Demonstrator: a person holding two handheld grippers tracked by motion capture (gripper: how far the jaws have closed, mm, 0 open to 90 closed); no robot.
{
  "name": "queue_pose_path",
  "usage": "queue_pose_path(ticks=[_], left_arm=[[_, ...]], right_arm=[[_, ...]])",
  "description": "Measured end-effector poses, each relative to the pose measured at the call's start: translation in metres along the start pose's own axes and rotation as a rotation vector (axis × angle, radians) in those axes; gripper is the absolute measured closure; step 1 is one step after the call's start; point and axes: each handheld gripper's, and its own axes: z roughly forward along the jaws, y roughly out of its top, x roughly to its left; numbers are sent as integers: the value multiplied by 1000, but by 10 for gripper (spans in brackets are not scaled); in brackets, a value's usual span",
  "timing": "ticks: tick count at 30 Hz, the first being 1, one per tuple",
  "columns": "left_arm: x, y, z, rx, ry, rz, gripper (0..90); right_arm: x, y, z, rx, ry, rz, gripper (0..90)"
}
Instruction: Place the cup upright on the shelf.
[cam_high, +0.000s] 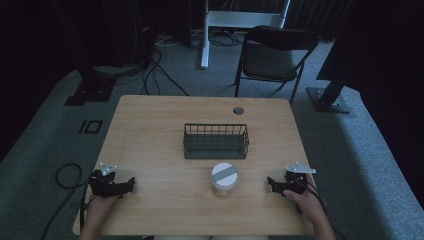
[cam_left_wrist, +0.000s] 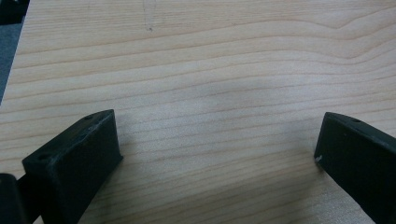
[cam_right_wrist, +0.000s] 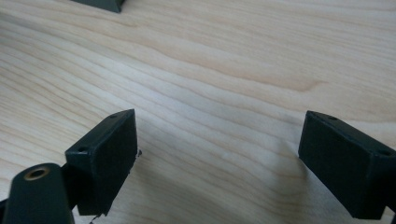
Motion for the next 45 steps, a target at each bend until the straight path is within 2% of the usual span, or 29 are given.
queue_pose_path(ticks=[4,7,15,16,19,28,34,35,37,39,40,45], left_arm=[[0,0,0,0,0,0,3],[0,0,0,0,0,0,2],[0,0,0,0,0,0,2],[0,0,0,0,0,0,2],[0,0,0,0,0,0,2],[0,0,0,-1,0,-1,2],[0,0,0,0,0,0,2],[0,0,0,0,0,0,2],[0,0,0,0,0,0,2],[0,0,0,0,0,0,2],[0,0,0,-1,0,0,2],[0,0,0,0,0,0,2]], right_arm=[[3,3,-1,-12,15,-6,115],[8,5,-3,-26,56,-30,115],[17,7,-3,-33,97,-65,115],[22,9,-3,-41,118,-81,115],[25,11,-3,-45,140,-84,115],[41,15,-4,-62,224,-141,116],[54,18,-4,-83,296,-176,117],[54,18,-4,-83,296,-176,117],[58,19,-4,-92,323,-175,118],[61,19,-4,-94,342,-190,130],[66,19,-4,-96,367,-202,130],[73,20,-3,-95,393,-224,130]])
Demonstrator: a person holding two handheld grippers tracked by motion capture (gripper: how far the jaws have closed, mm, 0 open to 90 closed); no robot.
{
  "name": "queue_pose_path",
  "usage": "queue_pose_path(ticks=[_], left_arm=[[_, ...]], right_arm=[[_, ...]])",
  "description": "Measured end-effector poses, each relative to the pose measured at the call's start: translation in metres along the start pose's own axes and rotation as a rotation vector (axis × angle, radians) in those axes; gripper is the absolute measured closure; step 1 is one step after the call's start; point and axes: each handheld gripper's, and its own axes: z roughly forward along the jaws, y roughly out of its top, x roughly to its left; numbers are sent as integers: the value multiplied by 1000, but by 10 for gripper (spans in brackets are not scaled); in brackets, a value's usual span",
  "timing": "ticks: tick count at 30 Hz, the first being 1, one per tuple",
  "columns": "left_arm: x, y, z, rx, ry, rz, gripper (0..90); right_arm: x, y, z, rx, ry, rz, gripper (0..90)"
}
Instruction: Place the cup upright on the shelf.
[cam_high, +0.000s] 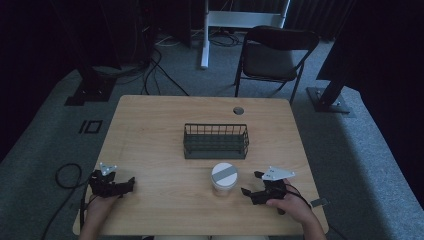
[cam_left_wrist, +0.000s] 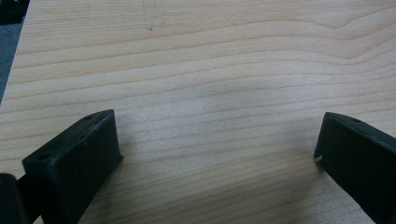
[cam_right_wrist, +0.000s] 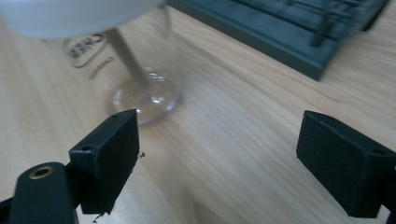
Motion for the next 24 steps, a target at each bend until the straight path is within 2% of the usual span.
queue_pose_path(ticks=[11,20,24], left_arm=[[0,0,0,0,0,0,2],[0,0,0,0,0,0,3],[0,0,0,0,0,0,2]], right_arm=[[19,7,9,-32,97,-55,130],[27,11,21,-50,126,-70,129],[30,12,25,-80,136,-64,129]])
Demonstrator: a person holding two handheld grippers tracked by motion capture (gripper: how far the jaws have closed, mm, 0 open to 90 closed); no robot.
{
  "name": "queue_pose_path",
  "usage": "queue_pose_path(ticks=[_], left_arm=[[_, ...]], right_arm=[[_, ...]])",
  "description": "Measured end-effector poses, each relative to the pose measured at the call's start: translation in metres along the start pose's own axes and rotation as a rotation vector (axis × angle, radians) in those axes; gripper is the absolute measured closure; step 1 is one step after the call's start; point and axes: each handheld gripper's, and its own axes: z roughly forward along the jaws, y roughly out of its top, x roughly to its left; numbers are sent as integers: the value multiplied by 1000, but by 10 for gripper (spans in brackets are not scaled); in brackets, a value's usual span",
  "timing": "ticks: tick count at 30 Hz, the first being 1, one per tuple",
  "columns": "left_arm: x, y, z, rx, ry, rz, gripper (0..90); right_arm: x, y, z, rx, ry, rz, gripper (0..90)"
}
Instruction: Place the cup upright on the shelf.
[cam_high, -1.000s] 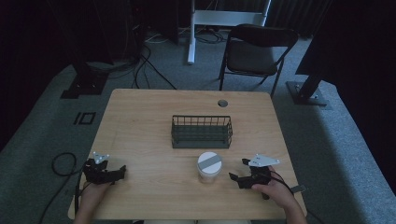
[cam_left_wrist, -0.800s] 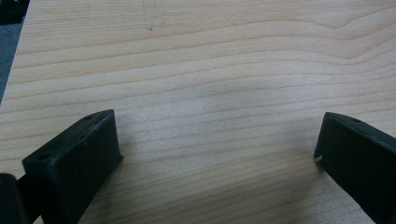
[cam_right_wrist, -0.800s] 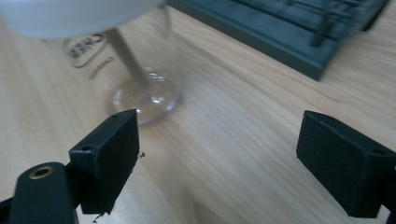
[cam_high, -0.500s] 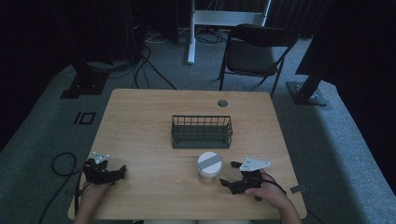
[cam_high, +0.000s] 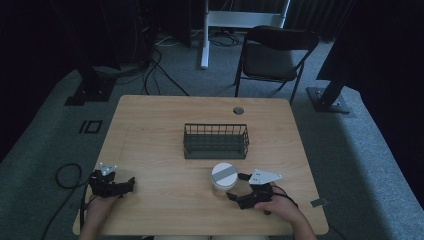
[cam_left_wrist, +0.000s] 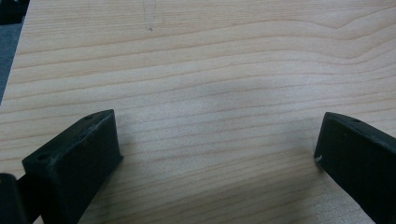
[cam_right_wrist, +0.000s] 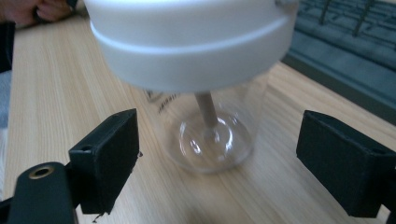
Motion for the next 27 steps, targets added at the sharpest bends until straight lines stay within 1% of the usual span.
queue_pose_path(ticks=[2,3,11,17,19,22,24,25,27], left_arm=[[0,0,0,0,0,0,2],[0,0,0,0,0,0,2],[0,0,0,0,0,0,2],[0,0,0,0,0,0,2],[0,0,0,0,0,-1,2],[0,0,0,0,-1,-1,3],[0,0,0,0,-1,-1,2],[0,0,0,-1,-1,-1,2],[0,0,0,0,-1,-1,2]], right_arm=[[1,1,2,-9,4,6,129],[1,1,3,-11,-1,1,129],[4,2,13,-13,5,6,129],[7,5,18,-34,11,6,130],[8,6,20,-39,2,3,133],[9,6,24,-48,5,5,143],[9,6,24,-46,0,7,154],[9,6,25,-49,-5,-2,166],[9,6,25,-51,-9,1,165]])
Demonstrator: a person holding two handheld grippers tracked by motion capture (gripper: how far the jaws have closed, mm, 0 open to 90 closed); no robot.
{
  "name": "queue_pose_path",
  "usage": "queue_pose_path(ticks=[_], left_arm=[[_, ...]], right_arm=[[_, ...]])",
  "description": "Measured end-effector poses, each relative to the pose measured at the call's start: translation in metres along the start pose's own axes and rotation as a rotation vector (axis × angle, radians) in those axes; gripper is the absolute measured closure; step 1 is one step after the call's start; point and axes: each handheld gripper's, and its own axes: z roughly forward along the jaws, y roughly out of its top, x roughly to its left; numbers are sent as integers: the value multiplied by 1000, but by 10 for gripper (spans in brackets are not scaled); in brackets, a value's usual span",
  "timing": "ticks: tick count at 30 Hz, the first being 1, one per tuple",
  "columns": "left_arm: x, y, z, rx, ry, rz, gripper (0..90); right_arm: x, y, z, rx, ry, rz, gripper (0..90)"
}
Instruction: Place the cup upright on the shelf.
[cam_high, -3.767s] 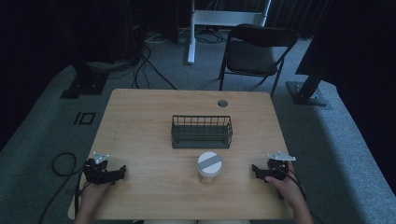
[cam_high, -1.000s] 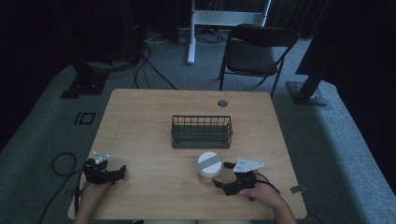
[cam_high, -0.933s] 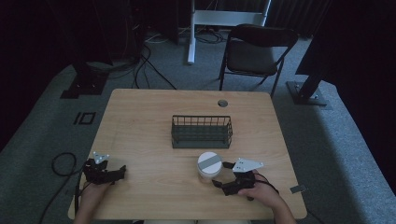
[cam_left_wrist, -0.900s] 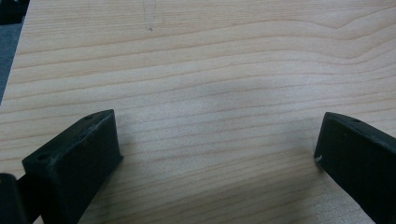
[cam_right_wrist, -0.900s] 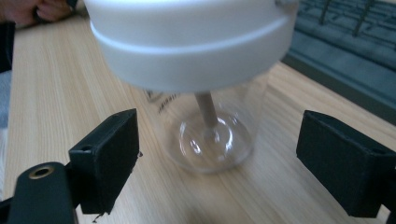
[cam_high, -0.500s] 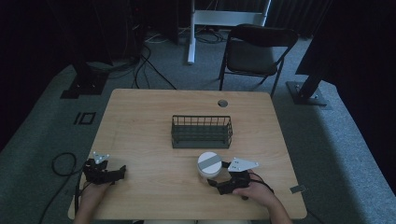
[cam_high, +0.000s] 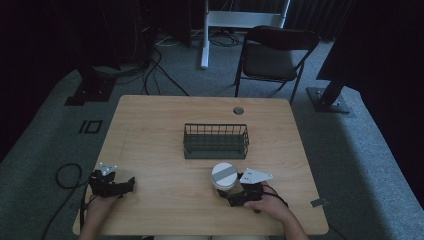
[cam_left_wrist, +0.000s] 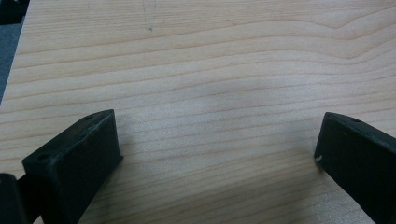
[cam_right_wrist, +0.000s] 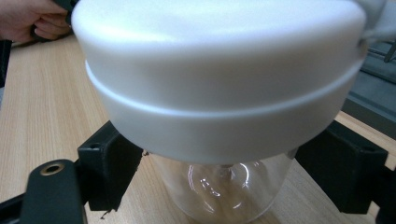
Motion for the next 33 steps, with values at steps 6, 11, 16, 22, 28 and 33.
queue_pose_path(ticks=[6,11,16,22,28,33], left_arm=[[0,0,0,0,0,0,3],[0,0,0,0,0,0,2],[0,0,0,0,0,0,3],[0,0,0,0,0,0,3],[0,0,0,0,0,0,2],[0,0,0,0,0,0,3]], right_arm=[[2,0,2,-3,-3,10,160],[4,1,7,-4,-1,14,155],[8,4,10,1,-10,15,156],[11,11,11,7,-24,-3,186],[11,13,14,6,-47,-2,186],[11,18,11,-4,-51,-9,186]])
